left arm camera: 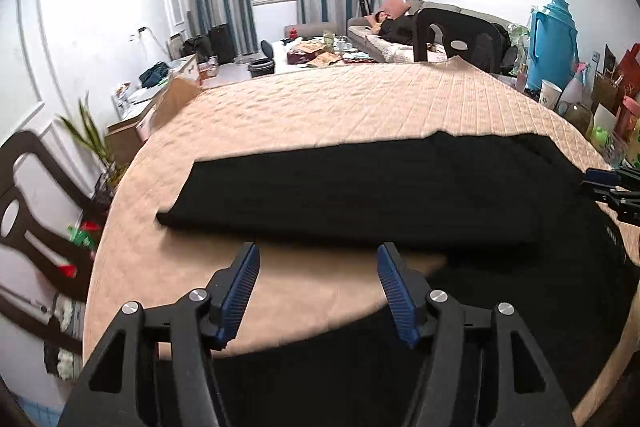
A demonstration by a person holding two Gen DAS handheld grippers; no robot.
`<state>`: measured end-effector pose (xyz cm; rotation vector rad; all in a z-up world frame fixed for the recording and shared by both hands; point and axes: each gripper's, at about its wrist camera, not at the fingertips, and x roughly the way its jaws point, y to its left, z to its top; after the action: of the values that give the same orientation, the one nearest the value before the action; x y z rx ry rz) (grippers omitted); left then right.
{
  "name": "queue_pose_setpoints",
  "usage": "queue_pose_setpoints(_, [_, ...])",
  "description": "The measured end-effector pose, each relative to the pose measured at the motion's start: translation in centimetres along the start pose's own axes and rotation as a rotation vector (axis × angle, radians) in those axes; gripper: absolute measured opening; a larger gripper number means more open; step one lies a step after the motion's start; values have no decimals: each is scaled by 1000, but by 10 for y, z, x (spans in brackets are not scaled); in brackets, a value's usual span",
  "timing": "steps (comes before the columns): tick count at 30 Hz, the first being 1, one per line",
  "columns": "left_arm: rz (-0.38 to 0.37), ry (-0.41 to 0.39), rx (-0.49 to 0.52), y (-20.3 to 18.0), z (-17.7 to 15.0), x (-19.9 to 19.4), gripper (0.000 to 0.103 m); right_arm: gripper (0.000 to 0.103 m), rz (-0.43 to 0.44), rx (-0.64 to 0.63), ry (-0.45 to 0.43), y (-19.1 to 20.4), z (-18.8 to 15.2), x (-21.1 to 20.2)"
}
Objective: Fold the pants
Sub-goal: 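Grasp the pants edge with the left gripper while the right gripper grasps beside it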
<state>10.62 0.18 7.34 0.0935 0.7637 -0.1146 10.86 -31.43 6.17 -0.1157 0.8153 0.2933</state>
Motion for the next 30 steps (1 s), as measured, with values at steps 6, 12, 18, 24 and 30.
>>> queue_pose_setpoints(6, [4,61,-4,13,43,62,68,47,-1,29,117,-37,45,61])
queue_pose_setpoints(12, [30,128,-27,31,65,118,69,47,-20,73,167,-62,67,94])
queue_pose_setpoints(18, [34,156,-43,38,75,144,72,47,-36,91,216,-71,85,118])
queue_pose_setpoints(24, [11,198,-36,33,77,166,76,49,4,94,273,-67,90,142])
queue_pose_setpoints(30, [23,180,-44,35,71,172,86,60,-44,5,269,-51,89,147])
